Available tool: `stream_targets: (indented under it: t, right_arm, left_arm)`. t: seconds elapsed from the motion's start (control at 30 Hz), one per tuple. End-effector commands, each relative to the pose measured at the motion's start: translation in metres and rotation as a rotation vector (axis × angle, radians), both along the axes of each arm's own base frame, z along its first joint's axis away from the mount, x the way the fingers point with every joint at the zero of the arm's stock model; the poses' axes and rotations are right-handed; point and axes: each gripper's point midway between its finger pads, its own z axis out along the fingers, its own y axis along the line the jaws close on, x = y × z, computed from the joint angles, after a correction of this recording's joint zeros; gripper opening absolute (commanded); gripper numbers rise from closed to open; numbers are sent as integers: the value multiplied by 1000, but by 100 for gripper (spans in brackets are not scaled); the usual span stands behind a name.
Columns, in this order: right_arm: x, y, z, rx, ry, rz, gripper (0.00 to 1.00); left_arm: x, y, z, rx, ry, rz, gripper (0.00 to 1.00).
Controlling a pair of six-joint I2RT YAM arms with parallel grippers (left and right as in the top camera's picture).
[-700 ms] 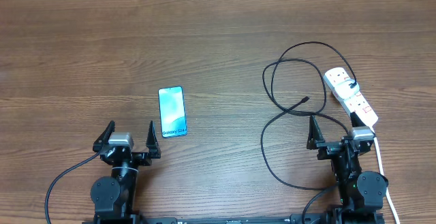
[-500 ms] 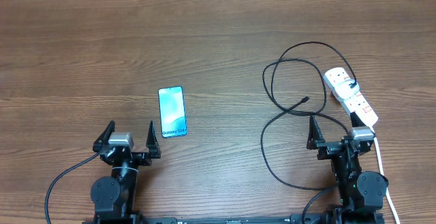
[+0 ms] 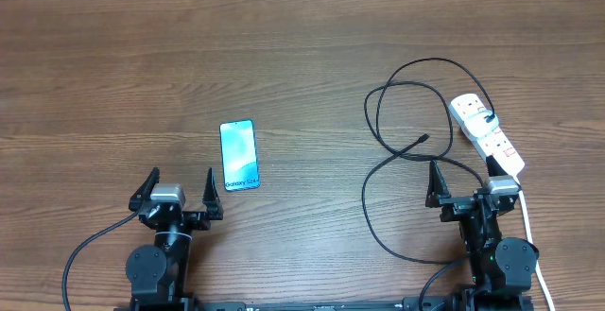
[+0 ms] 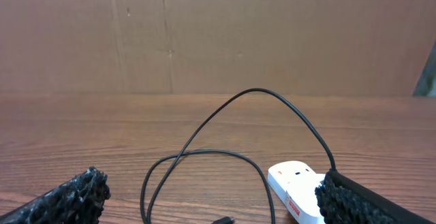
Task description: Plug charger to phone and switch on socket
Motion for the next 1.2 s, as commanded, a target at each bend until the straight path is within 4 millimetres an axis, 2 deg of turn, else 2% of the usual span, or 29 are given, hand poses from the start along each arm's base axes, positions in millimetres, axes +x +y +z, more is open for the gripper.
stream_targets:
  t: [0.0,0.97,1.17]
  right_arm:
    - [0,2,-1,-2,-7,7,100]
    - [0,2,-1,-2,-7,7,100]
    - [0,2,-1,-2,-7,7,100]
  left_arm:
    - [0,0,-1,20,-3,-1,99]
    - [0,-1,0,18,-3,-4,99]
    - [-4,-25,4,-28,-10,-145,100]
